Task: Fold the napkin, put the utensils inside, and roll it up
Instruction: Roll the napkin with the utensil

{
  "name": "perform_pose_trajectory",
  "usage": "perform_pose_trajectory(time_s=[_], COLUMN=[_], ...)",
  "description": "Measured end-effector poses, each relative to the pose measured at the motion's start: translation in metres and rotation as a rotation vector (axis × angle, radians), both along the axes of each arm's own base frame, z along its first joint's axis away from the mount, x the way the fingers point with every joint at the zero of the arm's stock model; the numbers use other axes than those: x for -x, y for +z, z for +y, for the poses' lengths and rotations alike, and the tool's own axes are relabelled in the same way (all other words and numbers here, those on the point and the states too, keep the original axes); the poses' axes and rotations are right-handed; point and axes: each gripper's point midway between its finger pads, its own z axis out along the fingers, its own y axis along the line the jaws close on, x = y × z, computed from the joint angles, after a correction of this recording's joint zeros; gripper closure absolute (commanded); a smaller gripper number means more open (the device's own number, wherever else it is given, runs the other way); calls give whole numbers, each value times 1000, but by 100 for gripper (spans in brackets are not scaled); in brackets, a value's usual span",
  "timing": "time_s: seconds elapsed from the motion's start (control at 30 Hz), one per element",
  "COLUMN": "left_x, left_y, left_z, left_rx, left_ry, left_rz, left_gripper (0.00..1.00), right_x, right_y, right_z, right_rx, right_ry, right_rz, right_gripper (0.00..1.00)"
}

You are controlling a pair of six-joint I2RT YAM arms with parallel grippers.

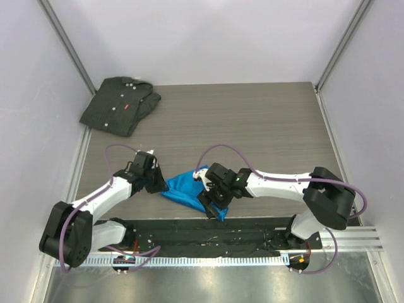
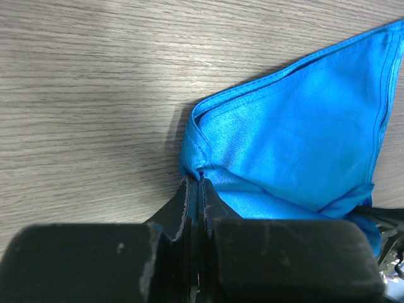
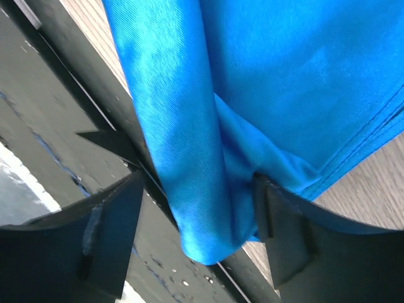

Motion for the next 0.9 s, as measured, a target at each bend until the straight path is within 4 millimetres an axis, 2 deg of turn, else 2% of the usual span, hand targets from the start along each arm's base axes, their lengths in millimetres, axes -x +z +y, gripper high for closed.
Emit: perform_pose_trajectory(time_s=[0.03,0.17,0.3,0.5,0.6,0.67,0.77,0.9], left_x=[0,-1,0,-2,-4,-7,-12,-14], left_y=[0,0,-2,-4,-4,-5,-5,-7], left_z=[0,1,1,3,4,4,2,2], left_rx=[-1,-8,-15,-36,-51,-64,-79,-97], left_ry=[0,3,4,11,15,16,12,-3], left_rz=[0,9,17,37,54,71,97,123], left_gripper=[100,100,100,100,100,100,100,100], right_x=[1,3,2,3,9,14,21,28], right_y=[-2,-4,2,11,9,3,-8,-12], right_z=[-1,-5,-3,1,4,7,11,16], right_rx=[13,61,75,69,55,47,30,7], right_ry=[5,9,7,1,15,26,40,48], right_rz=[1,9,5,19,58,92,157,218], right_gripper=[48,57,60,77,81,87,88,88])
